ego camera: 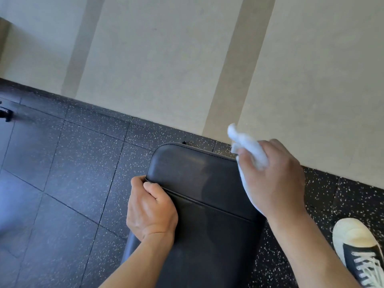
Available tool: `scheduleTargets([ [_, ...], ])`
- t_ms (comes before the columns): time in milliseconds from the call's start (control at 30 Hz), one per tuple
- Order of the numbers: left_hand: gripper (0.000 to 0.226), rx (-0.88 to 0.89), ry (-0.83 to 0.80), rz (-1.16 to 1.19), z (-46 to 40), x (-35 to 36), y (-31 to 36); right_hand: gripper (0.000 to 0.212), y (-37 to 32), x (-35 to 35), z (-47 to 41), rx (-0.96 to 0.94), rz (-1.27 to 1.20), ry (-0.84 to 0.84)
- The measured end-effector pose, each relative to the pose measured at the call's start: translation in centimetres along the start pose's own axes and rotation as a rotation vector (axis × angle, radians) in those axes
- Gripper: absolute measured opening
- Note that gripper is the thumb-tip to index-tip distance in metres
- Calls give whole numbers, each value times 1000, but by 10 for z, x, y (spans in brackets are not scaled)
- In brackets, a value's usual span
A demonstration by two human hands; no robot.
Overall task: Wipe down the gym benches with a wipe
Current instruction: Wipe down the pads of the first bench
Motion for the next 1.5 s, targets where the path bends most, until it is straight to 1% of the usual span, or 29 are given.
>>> scheduleTargets([
  [67, 32, -11, -12, 6, 0, 0, 0, 13, -23, 22, -25, -62, 151, -195],
  [133, 32, -34, -16, 22, 1, 0, 0, 20, -50, 55, -44, -119, 169, -393],
  [200, 34, -24, -12, 23, 1, 0, 2, 22, -74, 88, -51, -161, 153, -474],
  [233, 36, -28, -11, 32, 1, 0, 1, 21, -85, 104, -51, -214, 167, -471],
  [300, 38, -26, -12, 41, 0, 0, 1, 23, -101, 121, -45, -345, 205, -394],
  [367, 37, -14, -5, 40, 1, 0, 3, 31, -106, 120, -39, -465, 223, -306],
  [433, 34, -8, 15, 49, 2, -1, 2, 35, -106, 109, -29, -581, 187, -249],
  [500, 30, -14, 40, 60, 2, -2, 1, 36, -106, 98, -14, -692, 174, -283],
  [600, 30, -30, 74, 76, 4, -3, 1, 32, -99, 81, 4, -829, 212, -382],
  [767, 28, -48, 76, 117, 3, -7, 2, 31, -84, 61, 3, -854, 220, -513],
  [833, 29, -44, 81, 126, 4, -6, 2, 33, -84, 61, -5, -785, 202, -539],
  [900, 29, -44, 83, 132, 5, -6, 1, 34, -90, 75, -20, -643, 180, -538],
  [933, 29, -44, 84, 132, 4, -5, -1, 36, -93, 85, -24, -589, 197, -538],
  [967, 28, -46, 82, 131, 5, -5, -1, 37, -98, 95, -27, -574, 238, -531],
  [1033, 27, -54, 78, 138, 6, -5, -1, 38, -109, 106, -23, -649, 304, -499],
  [1100, 25, -56, 77, 146, 6, -4, -1, 41, -116, 103, -9, -771, 338, -449],
  [1167, 24, -58, 79, 143, 6, -5, -1, 37, -113, 90, 10, -920, 370, -430],
  [1233, 25, -50, 77, 140, 5, -4, -2, 28, -102, 78, 27, -1083, 394, -472],
  [1300, 26, -47, 81, 143, 5, -3, -2, 26, -93, 69, 28, -1173, 399, -536],
  [1333, 26, -43, 82, 145, 5, -3, -1, 27, -90, 65, 22, -1160, 390, -556],
  [1367, 26, -41, 80, 144, 4, -2, -1, 28, -88, 62, 14, -1100, 368, -565],
  [1400, 25, -40, 77, 142, 4, -2, -1, 29, -87, 59, 5, -1002, 332, -558],
  [1433, 25, -40, 74, 141, 4, -2, -2, 31, -86, 58, -1, -903, 306, -536],
  [1467, 26, -41, 71, 144, 4, -3, -1, 33, -85, 57, -3, -842, 305, -498],
  [1500, 26, -41, 66, 149, 5, -3, -1, 33, -85, 58, -1, -829, 326, -451],
])
Point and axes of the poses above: each hand's wrist, its own z-axis away from the middle knuckle, its own x-axis out of the palm, y = z × x, the point moved 6 cm from there along -z, towards the middle knuckle, and after that the axes turned 7 degrees about -z, right-handed, at the moved point
